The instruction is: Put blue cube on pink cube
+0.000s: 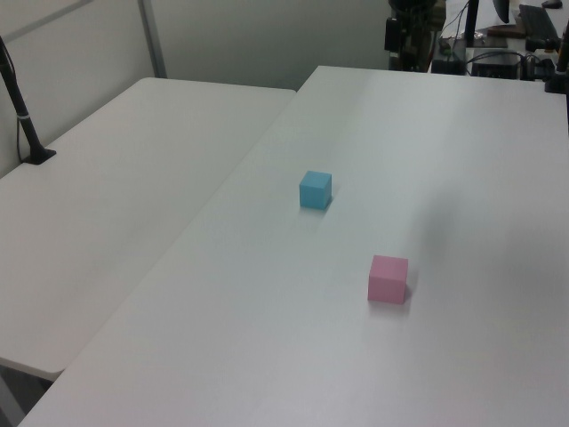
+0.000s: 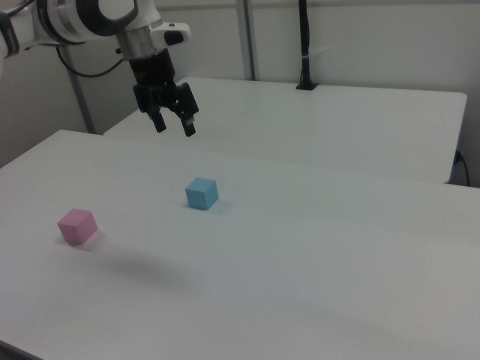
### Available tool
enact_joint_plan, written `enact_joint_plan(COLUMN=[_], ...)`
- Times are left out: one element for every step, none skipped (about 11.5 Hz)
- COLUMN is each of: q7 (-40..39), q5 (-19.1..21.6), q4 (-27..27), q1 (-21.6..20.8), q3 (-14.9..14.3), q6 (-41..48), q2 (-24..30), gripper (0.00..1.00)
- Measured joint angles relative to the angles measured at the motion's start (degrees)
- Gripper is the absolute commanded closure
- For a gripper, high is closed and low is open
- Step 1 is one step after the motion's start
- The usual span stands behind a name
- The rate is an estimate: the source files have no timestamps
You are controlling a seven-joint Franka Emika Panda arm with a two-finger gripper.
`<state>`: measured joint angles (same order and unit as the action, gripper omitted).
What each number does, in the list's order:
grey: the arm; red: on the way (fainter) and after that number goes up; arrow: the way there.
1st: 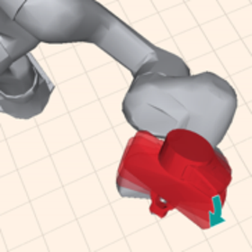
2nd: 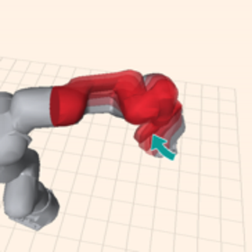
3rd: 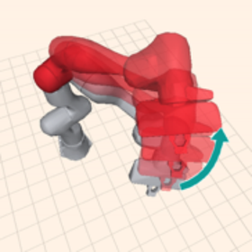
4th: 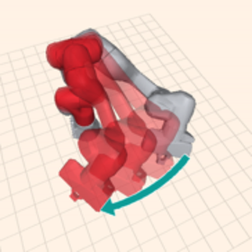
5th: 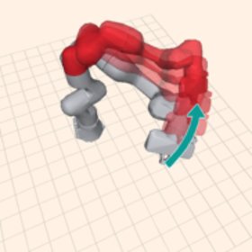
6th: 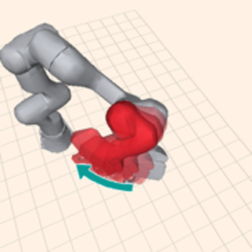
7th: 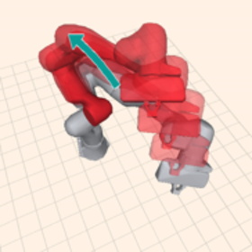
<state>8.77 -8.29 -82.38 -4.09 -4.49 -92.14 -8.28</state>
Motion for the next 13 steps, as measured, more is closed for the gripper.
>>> enact_joint_plan(q7=[-0.03,-0.04,-0.05,-0.07,-0.64,-1.54,-2.47,-3.66,-5.03,-5.90,-6.17,-6.18,-6.18], q5=[0.03,0.30,0.81,1.08,1.14,1.81,2.87,3.91,5.78,6.95,7.55,7.84,8.01], q4=[-0.05,-0.06,-0.11,-0.15,-0.21,-0.26,-0.31,-0.37,-0.56,-0.73,-0.77,-0.75,-0.63], q1=[-0.01,-0.03,-0.07,-0.10,-0.13,-0.13,-0.12,-0.07,0.06,0.06,0.00,-0.01,0.05], q3=[0.03,0.07,0.09,0.10,0.11,0.11,0.11,0.11,0.10,0.10,0.18,0.23,0.23], q6=[0.00,-0.07,-0.65,-1.06,-1.12,-1.12,-1.69,-3.20,-5.30,-7.14,-9.00,-10.14,-10.54], q2=[-0.04,-0.12,-0.22,-0.33,-0.49,-0.77,-1.26,-1.92,-2.96,-4.40,-6.10,-7.18,-7.53], gripper=[0.00,0.00,0.00,0.00,0.00,0.00,0.00,0.00,0.00,0.00,0.00,0.00,0.00])
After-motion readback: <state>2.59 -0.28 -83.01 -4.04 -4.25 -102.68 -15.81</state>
